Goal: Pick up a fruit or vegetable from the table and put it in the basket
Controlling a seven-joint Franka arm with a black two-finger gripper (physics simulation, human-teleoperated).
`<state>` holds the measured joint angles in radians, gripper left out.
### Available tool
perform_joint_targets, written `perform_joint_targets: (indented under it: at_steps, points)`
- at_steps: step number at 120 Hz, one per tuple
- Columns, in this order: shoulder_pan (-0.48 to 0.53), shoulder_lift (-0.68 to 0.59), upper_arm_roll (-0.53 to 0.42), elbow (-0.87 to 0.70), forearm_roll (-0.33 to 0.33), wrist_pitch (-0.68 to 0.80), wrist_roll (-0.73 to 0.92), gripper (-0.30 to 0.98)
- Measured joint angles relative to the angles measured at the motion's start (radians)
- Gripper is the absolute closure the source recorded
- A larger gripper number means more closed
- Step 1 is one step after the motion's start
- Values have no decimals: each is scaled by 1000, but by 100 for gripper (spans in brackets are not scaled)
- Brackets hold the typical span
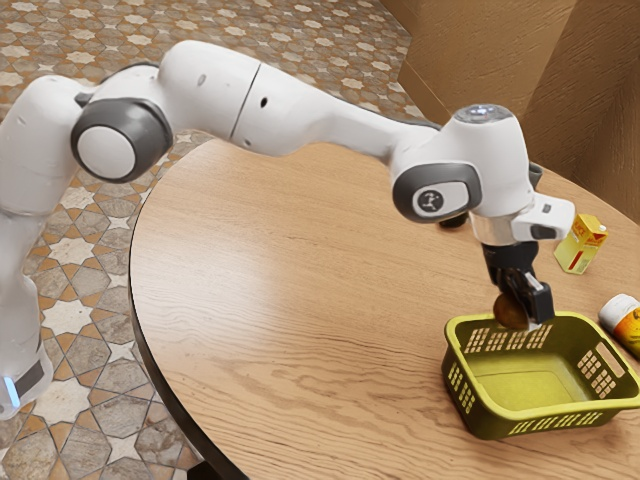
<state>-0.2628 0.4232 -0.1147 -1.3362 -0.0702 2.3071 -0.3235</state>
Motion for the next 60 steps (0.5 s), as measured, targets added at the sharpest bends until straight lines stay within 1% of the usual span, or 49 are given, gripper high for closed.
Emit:
perform_joint_targets:
  at_steps: [12, 24, 33, 42, 52, 57, 60]
  points:
    - [0, 8, 0, 7, 0, 16, -5, 44]
    - [-4, 9, -2, 4, -6, 32, -2, 24]
    - [-6, 9, -3, 3, -13, 41, 1, 14]
    - [-6, 10, -3, 2, -15, 47, 4, 8]
    - [-5, 1, -2, -3, -17, 51, 5, 5]
    - [1, -35, 20, -18, -23, 52, -7, 4]
    - [10, -79, 35, -50, -37, 51, -30, 3]
